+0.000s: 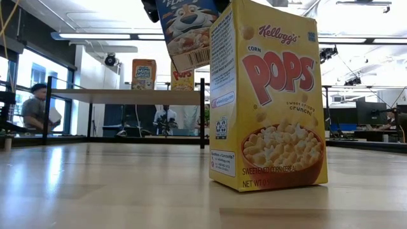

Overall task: Stack cereal on shelf
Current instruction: Put the right blue cereal box on the shelf

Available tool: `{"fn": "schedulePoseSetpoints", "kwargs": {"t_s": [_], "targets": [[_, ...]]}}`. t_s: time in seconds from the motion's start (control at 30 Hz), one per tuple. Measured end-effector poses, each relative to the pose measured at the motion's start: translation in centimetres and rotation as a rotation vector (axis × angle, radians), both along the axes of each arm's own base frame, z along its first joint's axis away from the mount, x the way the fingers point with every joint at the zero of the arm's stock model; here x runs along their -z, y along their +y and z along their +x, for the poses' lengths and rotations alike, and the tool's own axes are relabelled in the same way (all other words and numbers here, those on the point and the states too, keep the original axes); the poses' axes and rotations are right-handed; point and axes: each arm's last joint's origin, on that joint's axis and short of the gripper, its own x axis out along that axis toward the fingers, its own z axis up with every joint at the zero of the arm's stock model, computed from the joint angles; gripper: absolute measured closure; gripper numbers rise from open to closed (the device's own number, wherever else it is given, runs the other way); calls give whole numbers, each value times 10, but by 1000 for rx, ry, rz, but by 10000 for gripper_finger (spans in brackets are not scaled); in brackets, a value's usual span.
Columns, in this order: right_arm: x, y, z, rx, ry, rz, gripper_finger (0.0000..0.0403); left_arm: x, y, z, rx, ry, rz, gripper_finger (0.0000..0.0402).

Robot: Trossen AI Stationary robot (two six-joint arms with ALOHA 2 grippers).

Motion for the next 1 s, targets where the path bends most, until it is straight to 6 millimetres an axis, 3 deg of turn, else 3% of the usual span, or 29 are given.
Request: {"fn": "schedulePoseSetpoints", "kwargs": {"t_s": [0.8,1.0], "targets": [[-1,0,0,6,-20,-61,224,0,0,-1,-2,7,-10,248],[-1,-1,1,23,-30,-77,187,0,0,-2,-2,21,-8,248]]}}
